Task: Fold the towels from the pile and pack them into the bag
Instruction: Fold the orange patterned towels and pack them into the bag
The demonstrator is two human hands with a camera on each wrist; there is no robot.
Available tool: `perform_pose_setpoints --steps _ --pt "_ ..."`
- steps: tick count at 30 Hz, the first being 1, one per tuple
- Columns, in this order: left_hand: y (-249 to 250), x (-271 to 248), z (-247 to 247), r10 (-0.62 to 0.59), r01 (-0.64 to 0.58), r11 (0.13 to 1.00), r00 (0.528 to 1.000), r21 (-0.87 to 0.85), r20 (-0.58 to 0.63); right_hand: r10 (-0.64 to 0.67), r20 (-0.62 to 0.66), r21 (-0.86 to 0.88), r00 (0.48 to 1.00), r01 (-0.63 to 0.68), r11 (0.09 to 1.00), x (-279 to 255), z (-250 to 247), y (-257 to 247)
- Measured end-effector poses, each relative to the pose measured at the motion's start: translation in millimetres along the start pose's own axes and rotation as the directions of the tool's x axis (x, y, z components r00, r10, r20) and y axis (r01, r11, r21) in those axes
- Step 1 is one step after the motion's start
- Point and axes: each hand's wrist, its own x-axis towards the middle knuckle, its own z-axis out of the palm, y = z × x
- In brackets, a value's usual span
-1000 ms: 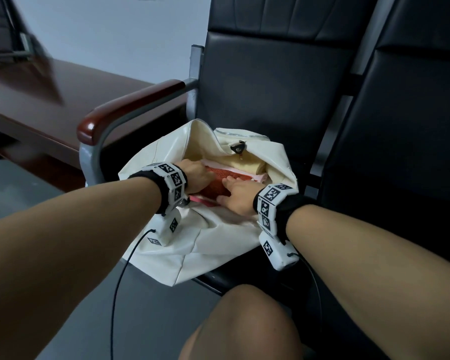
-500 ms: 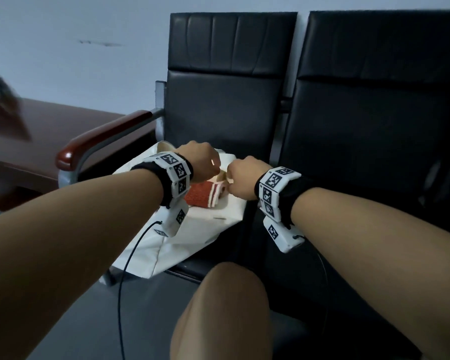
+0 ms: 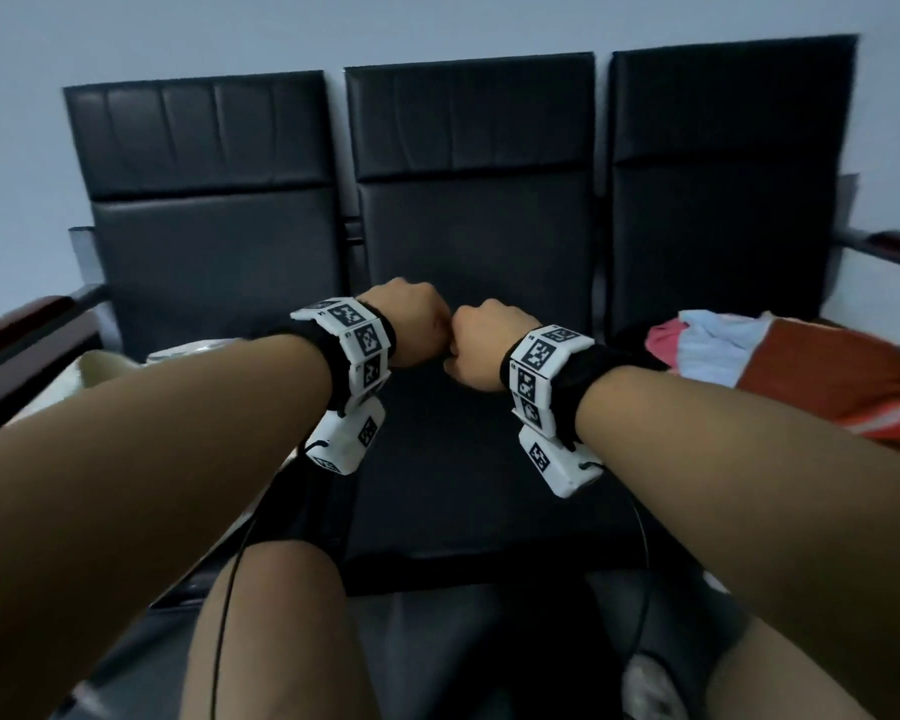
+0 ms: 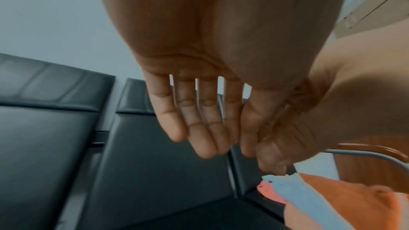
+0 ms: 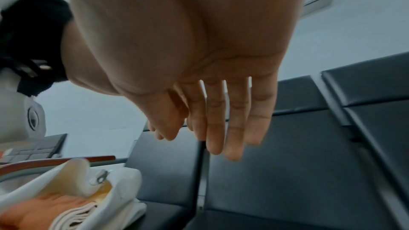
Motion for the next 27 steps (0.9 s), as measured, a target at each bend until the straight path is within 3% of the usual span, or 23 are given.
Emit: perform_pose_setpoints --steps 8,13,21,27 --pt "147 39 35 0.244 -0.246 0.969 0.964 0.007 0.107 0.255 0.006 -0.031 0.967 -0.255 0.967 -76 10 129" --pt "217 58 67 0.349 -0.349 0.937 0.929 -0.020 0.124 0.404 0.034 -0.022 0.914 -0.403 0.915 -116 24 191" --pt "294 71 121 0.484 -0.479 0.875 0.866 -0.067 0.129 0.554 0.067 -0.022 0.830 -0.554 0.832 -169 49 269" --pt "319 90 154 0.457 -0.447 0.890 0.875 -0.093 0.163 0.635 0.073 -0.002 0.769 -0.636 0.771 -184 76 312"
